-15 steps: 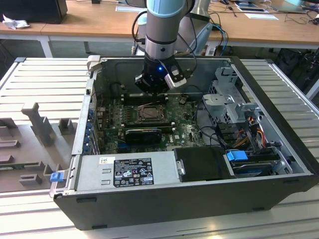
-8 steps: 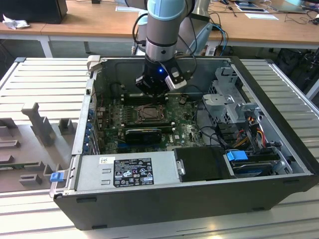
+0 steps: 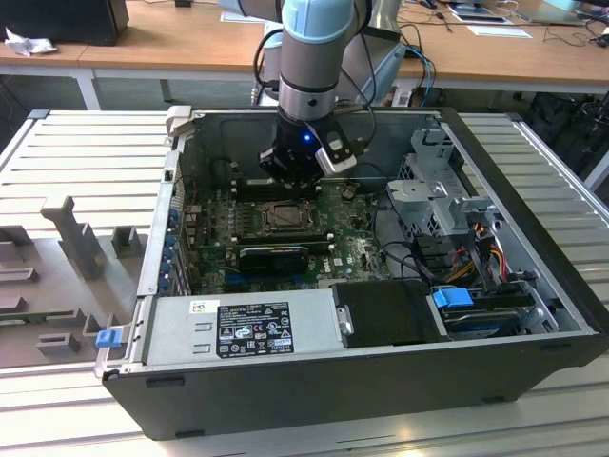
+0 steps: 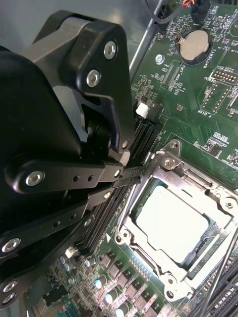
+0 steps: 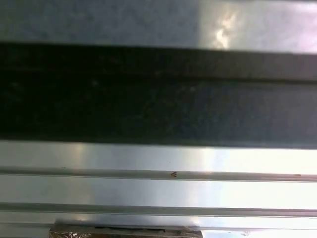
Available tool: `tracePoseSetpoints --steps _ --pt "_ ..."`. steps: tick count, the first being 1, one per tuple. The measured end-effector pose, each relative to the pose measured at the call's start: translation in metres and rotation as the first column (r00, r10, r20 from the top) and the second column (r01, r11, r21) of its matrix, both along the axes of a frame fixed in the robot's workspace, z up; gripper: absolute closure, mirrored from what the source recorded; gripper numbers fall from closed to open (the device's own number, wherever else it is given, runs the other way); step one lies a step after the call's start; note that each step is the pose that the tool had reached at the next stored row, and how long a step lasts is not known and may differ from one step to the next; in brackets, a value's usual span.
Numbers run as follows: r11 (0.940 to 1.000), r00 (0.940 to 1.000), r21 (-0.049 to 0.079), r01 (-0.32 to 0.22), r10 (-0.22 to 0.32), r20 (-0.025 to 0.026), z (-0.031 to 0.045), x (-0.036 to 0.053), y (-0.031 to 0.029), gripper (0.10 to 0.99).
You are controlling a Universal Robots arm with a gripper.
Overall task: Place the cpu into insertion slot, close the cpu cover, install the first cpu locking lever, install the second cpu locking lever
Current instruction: 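Install the first cpu locking lever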
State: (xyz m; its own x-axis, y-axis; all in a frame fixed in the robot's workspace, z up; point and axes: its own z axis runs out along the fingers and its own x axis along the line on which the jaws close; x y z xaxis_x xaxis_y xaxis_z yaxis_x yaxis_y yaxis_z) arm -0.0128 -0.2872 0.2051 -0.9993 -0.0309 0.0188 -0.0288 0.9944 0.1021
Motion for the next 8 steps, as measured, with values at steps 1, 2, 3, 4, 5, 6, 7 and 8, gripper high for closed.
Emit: tracePoseSetpoints --steps 1,2,3,4,5,6,7,8 --pt "1.0 1.0 -0.001 0.0 0.0 -0.0001 -0.0002 0.0 0.0 0.98" --pt "1.0 1.0 -0.002 0.0 0.0 -0.0001 -0.0003 0.0001 0.0 0.98" --pt "1.0 1.0 -0.004 0.0 0.0 -0.0001 -0.0004 0.0001 0.0 0.98" --pt "1.0 1.0 -0.005 0.0 0.0 -0.0001 -0.0005 0.0 0.0 0.98" --pt "1.0 1.0 -0.009 0.0 0.0 0.0 -0.0006 0.0 0.0 0.98" --pt "0.9999 1.0 -0.012 0.0 0.0 0.0 -0.0007 0.0 -0.0001 0.98" --pt "0.9999 1.0 -0.014 0.0 0.0 0.0 -0.0008 0.0 -0.0001 0.98" --pt "0.9999 1.0 -0.016 0.0 0.0 -0.0001 -0.001 0.0 -0.0001 0.98"
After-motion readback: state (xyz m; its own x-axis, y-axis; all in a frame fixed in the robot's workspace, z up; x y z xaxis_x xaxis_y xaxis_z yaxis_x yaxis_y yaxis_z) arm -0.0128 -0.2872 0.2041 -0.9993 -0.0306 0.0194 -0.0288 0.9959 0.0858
